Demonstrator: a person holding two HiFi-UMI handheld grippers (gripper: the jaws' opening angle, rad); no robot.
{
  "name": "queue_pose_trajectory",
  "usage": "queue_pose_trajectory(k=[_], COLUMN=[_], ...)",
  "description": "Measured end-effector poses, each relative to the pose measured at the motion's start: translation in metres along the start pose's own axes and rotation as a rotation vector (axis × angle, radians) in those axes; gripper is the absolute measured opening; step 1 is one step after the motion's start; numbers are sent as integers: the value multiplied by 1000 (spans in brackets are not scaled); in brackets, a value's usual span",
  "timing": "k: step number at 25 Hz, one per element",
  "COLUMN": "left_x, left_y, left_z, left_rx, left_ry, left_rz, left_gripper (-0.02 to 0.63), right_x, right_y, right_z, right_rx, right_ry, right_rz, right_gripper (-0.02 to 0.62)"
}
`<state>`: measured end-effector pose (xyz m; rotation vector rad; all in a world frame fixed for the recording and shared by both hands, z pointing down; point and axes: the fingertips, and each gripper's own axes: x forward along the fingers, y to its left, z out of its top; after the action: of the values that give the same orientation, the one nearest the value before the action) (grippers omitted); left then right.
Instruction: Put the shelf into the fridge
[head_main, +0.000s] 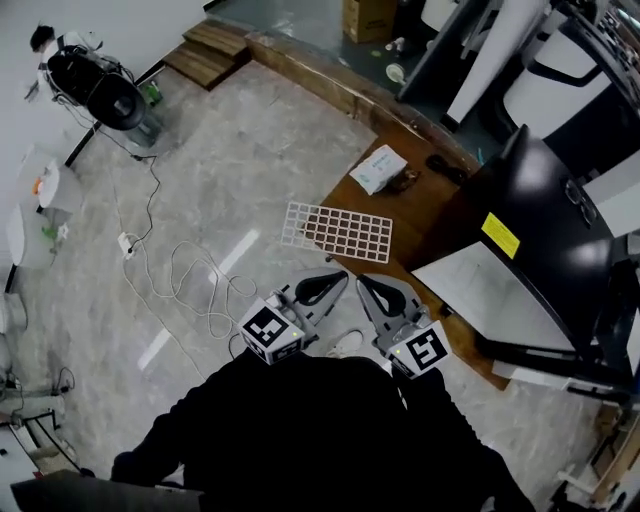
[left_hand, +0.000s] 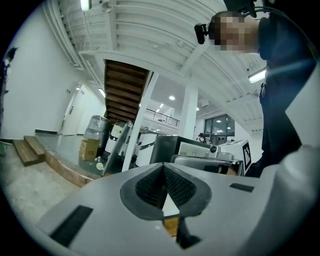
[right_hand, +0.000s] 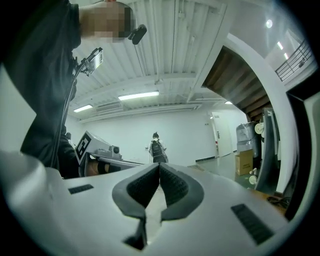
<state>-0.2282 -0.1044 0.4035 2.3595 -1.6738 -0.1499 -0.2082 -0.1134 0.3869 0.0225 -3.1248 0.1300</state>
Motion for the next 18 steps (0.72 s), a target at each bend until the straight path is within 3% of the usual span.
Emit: queue_pose_trajectory(k=[7, 12, 18], left_x=[-8, -23, -39], left_y=[19, 39, 75], left_z=[-7, -20, -60], left_rx=[-45, -101, -325], left_ry=[-30, -77, -167], left_rz=[153, 251, 263], left_gripper=[6, 6, 6], right_x=[26, 46, 63], right_y=[-2, 2, 6], right_z=[-13, -30, -56], right_rx=[8, 3, 30], right_ry=[22, 30, 77], right_rz=[172, 239, 247], right_gripper=[8, 8, 8])
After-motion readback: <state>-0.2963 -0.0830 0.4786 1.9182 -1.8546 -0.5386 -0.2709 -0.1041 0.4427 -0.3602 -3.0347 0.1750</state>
